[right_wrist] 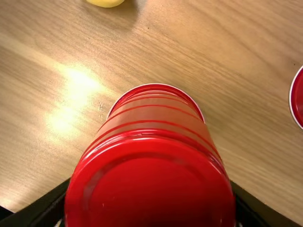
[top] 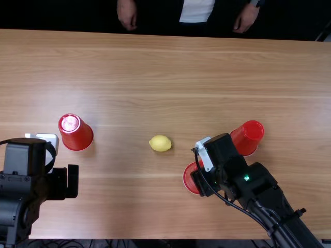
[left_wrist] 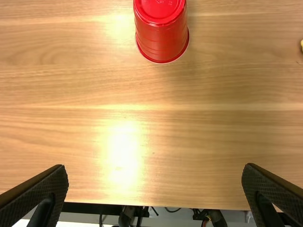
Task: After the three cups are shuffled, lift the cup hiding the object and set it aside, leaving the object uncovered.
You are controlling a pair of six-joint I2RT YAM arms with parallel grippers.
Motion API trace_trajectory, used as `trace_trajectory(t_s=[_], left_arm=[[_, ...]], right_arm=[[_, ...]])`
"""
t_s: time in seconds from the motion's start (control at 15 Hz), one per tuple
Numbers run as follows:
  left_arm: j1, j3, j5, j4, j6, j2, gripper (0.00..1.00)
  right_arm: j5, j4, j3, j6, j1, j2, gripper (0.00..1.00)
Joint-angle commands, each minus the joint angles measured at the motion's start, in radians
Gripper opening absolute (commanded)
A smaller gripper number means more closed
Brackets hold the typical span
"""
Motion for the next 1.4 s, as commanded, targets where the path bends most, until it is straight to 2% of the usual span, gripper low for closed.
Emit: trace_trajectory(t_s=[0.0,0.27,0.53,0.6,0.67,0.73,1.07,1.33], left_arm=[[-0.008,0.017,0.0,0.0,0.0,-0.012,1.0],[-0.008,0.015,-0.002,0.0,0.002,-0.012,1.0],[-0.006,0.017,-0.002,0.0,0.002,-0.012,1.0],[-0.006,0.017,-0.002,0.0,0.002,-0.014,1.0],[-0.006,0.017,-0.002,0.0,0.002,-0.014,1.0],[-0.006,0.015,-0.002,0.0,0.002,-0.014,1.0],[-0.003,0.012,-0.002,0.0,0.002,-0.038,1.0],[0.004,-0.005,-0.002,0.02,-0.002,-0.117,1.0]], right_arm=[[0.002,0.003,-0.01,0.004,-0.008,-0.002,1.0],[0.004,0.005,0.009,0.004,-0.011,-0.006,1.0],[0.008,-0.006,0.128,0.003,-0.016,-0.052,1.0],[0.012,-0.008,0.142,-0.001,-0.017,-0.091,1.0],[0.028,-0.016,0.156,-0.003,-0.033,-0.125,1.0],[0.043,-0.04,0.168,-0.003,-0.074,-0.15,1.0],[0.047,-0.185,0.211,-0.012,-0.266,-0.311,1.0],[0.045,-0.229,0.182,-0.012,-0.422,-0.47,1.0]])
